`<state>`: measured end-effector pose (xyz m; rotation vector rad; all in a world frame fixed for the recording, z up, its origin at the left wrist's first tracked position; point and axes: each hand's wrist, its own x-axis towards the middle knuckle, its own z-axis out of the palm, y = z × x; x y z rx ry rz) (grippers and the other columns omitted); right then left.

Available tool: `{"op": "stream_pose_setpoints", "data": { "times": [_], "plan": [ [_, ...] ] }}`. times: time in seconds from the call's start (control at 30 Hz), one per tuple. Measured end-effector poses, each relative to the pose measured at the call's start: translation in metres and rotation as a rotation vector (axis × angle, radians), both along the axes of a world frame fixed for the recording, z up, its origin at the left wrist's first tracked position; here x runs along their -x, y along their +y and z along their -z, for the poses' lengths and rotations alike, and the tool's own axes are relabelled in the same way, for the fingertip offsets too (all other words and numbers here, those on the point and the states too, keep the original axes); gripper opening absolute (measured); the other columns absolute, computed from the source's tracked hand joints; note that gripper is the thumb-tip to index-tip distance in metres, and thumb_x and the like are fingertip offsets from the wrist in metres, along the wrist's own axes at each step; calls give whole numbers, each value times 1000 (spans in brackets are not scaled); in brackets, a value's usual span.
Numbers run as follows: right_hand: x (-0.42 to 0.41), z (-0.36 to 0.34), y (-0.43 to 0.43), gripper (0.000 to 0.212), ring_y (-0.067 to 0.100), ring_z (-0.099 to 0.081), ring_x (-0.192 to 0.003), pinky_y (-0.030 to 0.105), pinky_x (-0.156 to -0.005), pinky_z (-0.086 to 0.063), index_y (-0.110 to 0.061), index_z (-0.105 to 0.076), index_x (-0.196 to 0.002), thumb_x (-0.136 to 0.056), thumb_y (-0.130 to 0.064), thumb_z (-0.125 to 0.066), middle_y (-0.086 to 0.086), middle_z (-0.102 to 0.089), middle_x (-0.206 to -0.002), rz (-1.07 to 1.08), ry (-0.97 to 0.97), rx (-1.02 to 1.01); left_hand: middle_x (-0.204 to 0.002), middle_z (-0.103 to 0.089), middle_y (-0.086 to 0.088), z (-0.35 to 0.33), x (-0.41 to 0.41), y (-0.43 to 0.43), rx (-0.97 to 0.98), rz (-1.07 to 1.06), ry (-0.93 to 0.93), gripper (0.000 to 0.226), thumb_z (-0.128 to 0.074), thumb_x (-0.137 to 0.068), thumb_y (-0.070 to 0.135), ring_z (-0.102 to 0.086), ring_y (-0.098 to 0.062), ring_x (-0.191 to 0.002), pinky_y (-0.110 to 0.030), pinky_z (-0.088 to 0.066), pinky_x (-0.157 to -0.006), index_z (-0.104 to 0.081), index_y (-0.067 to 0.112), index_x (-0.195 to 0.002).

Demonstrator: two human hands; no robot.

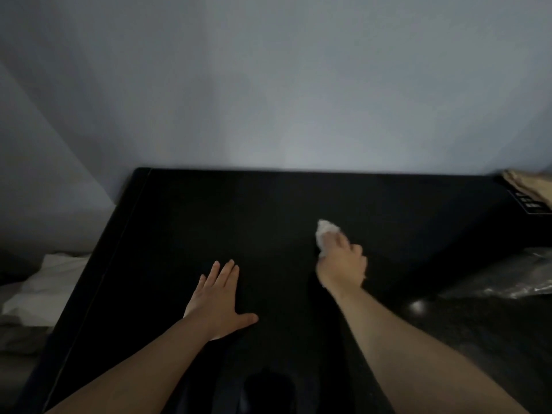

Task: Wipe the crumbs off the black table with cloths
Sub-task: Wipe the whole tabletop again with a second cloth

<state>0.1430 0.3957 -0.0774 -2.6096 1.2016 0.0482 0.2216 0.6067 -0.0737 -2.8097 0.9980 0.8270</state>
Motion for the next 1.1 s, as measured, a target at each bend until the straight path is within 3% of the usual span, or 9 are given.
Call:
{"op": "stream_pose_setpoints", "data": {
  "times": [0.1, 0.17, 0.23, 0.3, 0.4, 0.6, 0.83, 1.0, 1.1],
  "plan": [
    [0, 7, 68, 64, 26, -38, -119, 41, -98, -35, -49, -24, -139, -89, -14, -44, -7, -29, -148, -490, -33, -102, -158, 17, 0, 0, -2, 0, 15, 14, -10, 107, -53, -80, 67, 16, -22, -145, -40, 1, -119, 8, 14, -151],
    [4, 8, 76, 62, 23, -36, -124, 38, -101, -32, -42, -23, -143, -91, -17, -45, -9, -24, -152, -753, -20, -91, -159, 16, 0, 0, -1, 1, 25, 17, -5, 106, -53, -80, 67, 15, -22, -145, -40, 0, -119, 7, 15, -151],
    [9, 6, 41, 62, 24, -43, -120, 35, -96, -36, -43, -28, -142, -88, -19, -45, -11, -30, -150, -629, -73, 63, -159, 16, 0, 0, 0, 0, 9, 15, 0, 107, -53, -81, 67, 16, -23, -145, -41, 0, -118, 9, 15, -151],
    [20, 6, -4, 57, 26, -47, -117, 37, -94, -39, -41, -30, -141, -89, -21, -44, -8, -37, -146, -221, -46, 128, -158, 17, 0, 0, 0, -1, -12, 8, -1, 107, -53, -81, 67, 16, -23, -145, -41, 0, -118, 9, 15, -151],
    [32, 2, -12, 51, 31, -38, -121, 42, -97, -34, -31, -28, -140, -93, -22, -44, 2, -31, -147, 172, 14, 13, -159, 16, 1, -1, 0, -7, -25, 32, 13, 101, -54, -83, 63, 15, -27, -145, -44, -1, -118, 8, 21, -151],
    [48, 3, 61, 56, 21, -38, -124, 35, -98, -36, -36, -31, -141, -90, -24, -51, -6, -26, -151, -520, -101, -9, -158, 17, 0, -3, 16, -33, 27, 116, 65, 83, -46, -93, 47, 17, -24, -145, -45, 1, -118, 6, 19, -152],
    [106, 4, -16, 58, 27, -39, -123, 39, -96, -37, -31, -28, -143, -90, -29, -50, -1, -31, -149, 241, -1, 76, -158, 18, -1, 1, 32, -37, 1, 112, -22, 67, -31, -101, 40, 16, -23, -145, -43, 0, -119, 9, 18, -151],
    [106, 6, 50, 56, 20, -41, -122, 33, -96, -38, -33, -33, -141, -88, -27, -51, -6, -31, -147, -387, -126, 36, -159, 15, 2, -1, 60, -62, 47, 133, -15, 61, -28, -102, 32, 15, -20, -145, -41, 1, -119, 6, 20, -151],
    [132, 11, 2, 54, 21, -51, -114, 35, -88, -44, -32, -43, -135, -82, -27, -56, -5, -42, -142, -433, -126, 92, -159, 15, 1, 0, 82, -85, 54, 120, -15, 61, -28, -102, 33, 15, -21, -145, -42, 1, -119, 6, 19, -151]
  ]
}}
